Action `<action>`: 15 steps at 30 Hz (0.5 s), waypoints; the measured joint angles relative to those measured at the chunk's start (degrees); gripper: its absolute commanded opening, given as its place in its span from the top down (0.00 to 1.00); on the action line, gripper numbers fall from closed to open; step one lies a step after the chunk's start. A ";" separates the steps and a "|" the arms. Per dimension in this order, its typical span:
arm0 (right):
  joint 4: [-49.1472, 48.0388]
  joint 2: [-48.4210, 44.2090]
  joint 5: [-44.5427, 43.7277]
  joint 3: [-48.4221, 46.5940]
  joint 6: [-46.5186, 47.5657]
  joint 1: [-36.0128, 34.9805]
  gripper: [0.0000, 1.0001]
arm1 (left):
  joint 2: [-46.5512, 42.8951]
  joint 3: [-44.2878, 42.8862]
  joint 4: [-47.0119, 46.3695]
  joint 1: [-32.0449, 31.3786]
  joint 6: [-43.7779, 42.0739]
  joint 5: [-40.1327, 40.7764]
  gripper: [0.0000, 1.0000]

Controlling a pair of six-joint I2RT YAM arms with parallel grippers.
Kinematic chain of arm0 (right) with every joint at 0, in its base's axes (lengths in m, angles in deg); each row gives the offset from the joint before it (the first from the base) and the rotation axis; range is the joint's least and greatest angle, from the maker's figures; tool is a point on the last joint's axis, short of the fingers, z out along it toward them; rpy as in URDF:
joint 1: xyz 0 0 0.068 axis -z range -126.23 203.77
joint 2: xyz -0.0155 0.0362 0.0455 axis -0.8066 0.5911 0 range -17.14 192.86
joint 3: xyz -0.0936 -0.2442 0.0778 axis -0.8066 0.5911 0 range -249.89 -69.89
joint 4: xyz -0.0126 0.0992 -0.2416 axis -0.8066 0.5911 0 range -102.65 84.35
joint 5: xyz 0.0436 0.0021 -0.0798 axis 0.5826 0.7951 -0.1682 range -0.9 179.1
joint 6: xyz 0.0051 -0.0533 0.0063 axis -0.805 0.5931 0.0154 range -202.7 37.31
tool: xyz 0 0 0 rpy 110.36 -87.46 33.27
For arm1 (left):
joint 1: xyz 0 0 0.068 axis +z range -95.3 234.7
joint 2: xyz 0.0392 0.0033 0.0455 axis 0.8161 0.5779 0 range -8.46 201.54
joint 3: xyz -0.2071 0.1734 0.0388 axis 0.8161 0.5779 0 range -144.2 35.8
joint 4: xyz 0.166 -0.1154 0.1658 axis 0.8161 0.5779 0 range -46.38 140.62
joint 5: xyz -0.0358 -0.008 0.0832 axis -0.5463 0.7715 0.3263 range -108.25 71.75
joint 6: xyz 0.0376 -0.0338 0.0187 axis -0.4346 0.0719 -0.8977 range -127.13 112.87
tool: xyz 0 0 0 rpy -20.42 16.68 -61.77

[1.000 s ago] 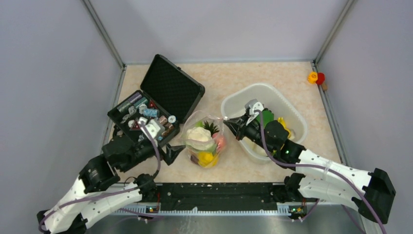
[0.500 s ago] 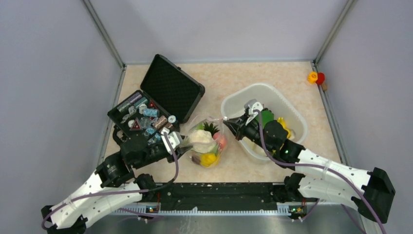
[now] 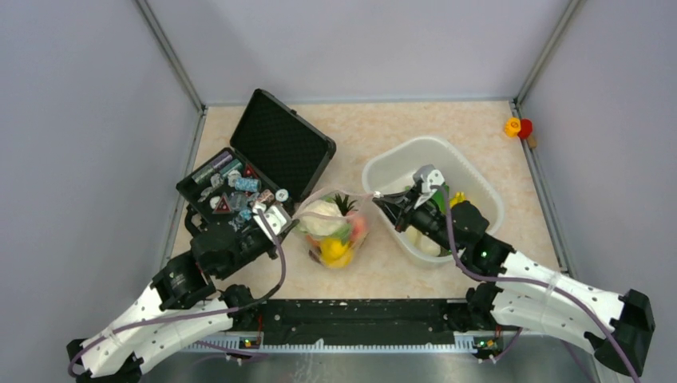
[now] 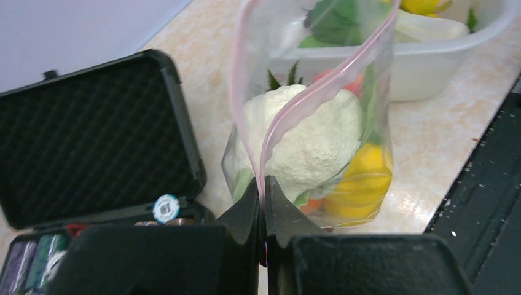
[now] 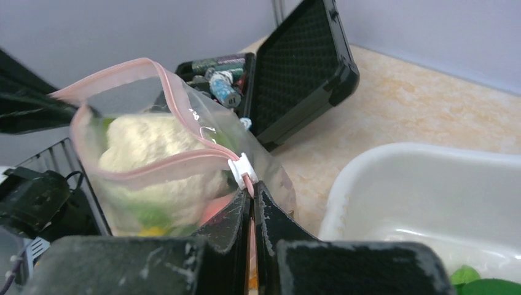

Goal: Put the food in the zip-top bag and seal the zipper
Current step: Adjust the zipper food storage bag at the center of the board.

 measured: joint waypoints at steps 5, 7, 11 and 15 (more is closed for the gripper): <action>1.75 -8.94 5.22 1.75 1.95 -0.02 1.00 | -2.08 -1.57 1.66 0.00 1.25 7.61 1.00; 2.91 -11.34 7.82 1.95 2.36 -0.04 1.00 | -2.64 -2.08 1.75 -0.13 1.55 8.79 1.00; 4.68 -13.22 13.11 1.95 2.80 -0.04 1.00 | -3.50 -2.45 1.84 -0.33 1.68 9.14 1.00; 6.10 -13.09 17.05 2.01 3.26 -0.04 1.00 | -3.61 -2.54 2.93 -0.33 1.49 9.29 1.00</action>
